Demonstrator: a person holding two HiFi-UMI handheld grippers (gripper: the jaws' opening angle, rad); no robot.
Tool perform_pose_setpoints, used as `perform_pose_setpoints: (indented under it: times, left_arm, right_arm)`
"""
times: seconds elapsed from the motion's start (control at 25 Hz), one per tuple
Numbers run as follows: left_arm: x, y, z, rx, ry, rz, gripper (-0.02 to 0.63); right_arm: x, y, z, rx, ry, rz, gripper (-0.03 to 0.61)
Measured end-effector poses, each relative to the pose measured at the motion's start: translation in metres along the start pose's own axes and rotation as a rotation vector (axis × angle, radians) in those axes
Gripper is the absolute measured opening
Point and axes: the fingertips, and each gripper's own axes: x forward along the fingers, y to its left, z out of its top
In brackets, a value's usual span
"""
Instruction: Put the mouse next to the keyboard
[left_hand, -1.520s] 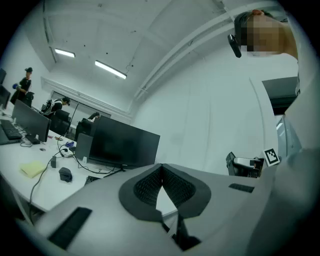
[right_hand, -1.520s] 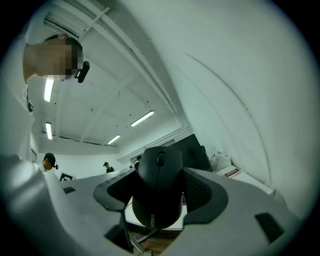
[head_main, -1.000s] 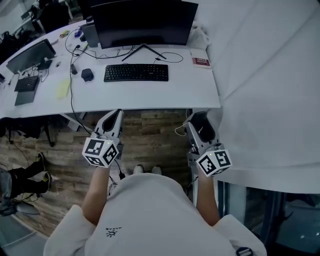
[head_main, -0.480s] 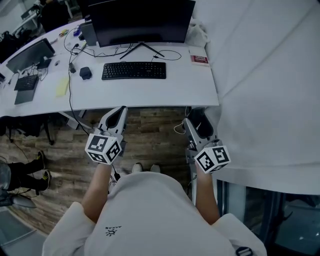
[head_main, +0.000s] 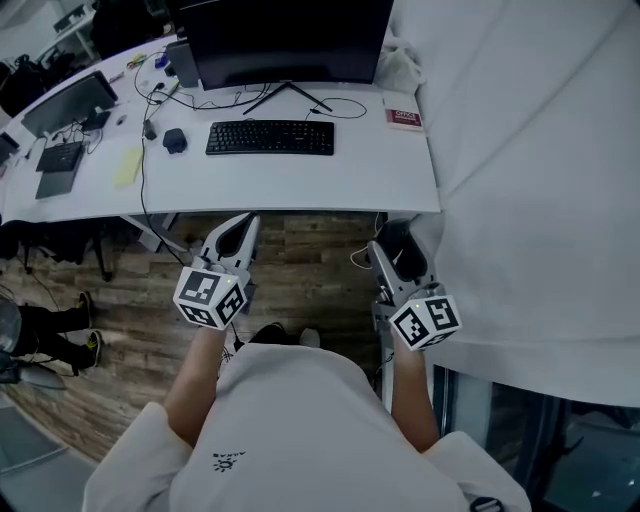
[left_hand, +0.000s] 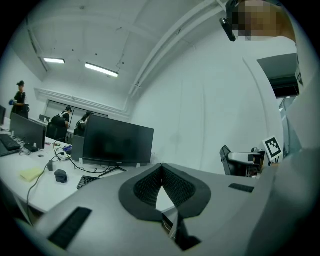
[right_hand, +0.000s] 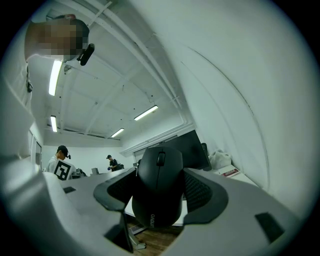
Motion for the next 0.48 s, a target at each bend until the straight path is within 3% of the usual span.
perform_pose_setpoints:
  times: [0.48]
  left_arm:
    - [0.014, -0.01, 0.001, 0.014, -0.002, 0.005, 0.012]
  right_arm:
    - [-0.003, -0.016, 0.0, 0.015, -0.001, 0.014, 0.296]
